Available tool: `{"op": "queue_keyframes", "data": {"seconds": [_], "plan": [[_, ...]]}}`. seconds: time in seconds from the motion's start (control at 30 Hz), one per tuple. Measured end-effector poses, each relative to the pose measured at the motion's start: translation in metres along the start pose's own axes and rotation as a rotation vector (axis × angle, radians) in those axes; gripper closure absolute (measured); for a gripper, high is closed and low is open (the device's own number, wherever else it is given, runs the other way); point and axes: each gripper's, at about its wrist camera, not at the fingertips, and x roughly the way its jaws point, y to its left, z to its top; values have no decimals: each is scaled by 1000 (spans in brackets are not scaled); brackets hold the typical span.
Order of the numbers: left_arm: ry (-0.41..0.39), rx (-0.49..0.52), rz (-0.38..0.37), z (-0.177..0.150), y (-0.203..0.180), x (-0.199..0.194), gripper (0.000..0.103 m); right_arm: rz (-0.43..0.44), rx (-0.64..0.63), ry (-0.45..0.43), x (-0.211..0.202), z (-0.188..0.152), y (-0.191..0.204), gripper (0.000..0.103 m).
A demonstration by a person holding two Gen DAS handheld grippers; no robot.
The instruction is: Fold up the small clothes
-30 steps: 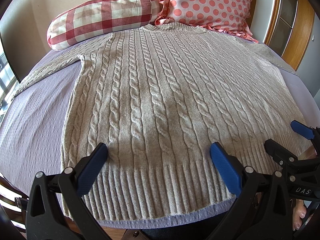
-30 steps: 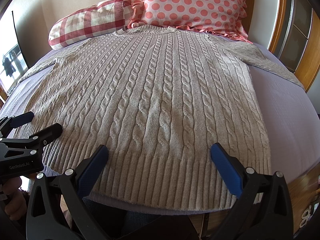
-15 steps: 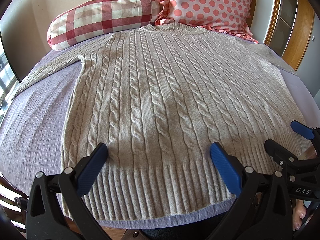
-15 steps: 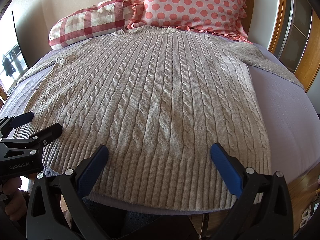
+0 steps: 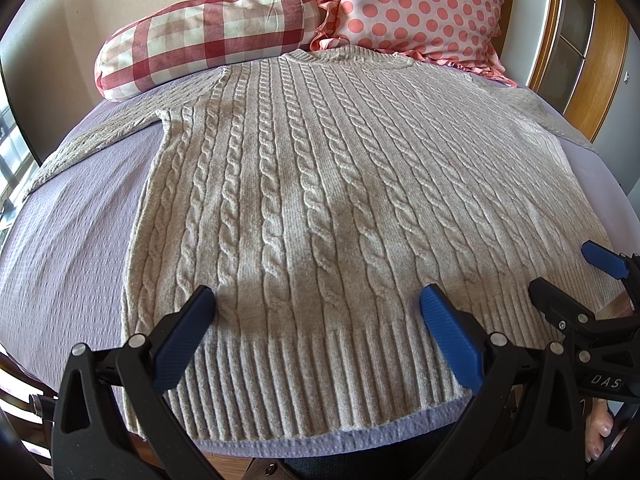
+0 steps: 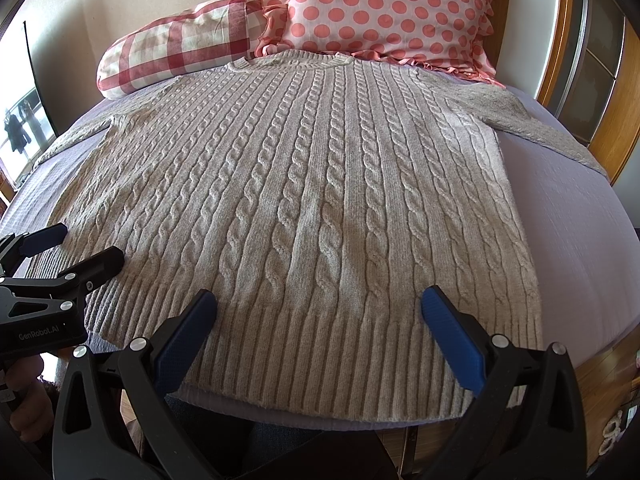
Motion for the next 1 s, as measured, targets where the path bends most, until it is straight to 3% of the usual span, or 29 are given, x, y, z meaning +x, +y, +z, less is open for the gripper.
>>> {"op": "queue_keyframes", "data": {"seconds": [0.7, 0.8, 0.93, 1.0], "plan": [[-2, 0, 0, 0, 0, 0, 2, 0, 0, -2, 0, 1, 0, 1], [-18, 3, 2, -1, 0, -1, 2, 35, -11, -23, -2, 3, -5, 1], [-84, 35, -7, -8, -6, -13, 2, 251, 138, -151, -16, 32, -66, 1], [-87, 45, -23, -7, -7, -15, 2, 253, 257, -219, -23, 54, -116, 1]]}}
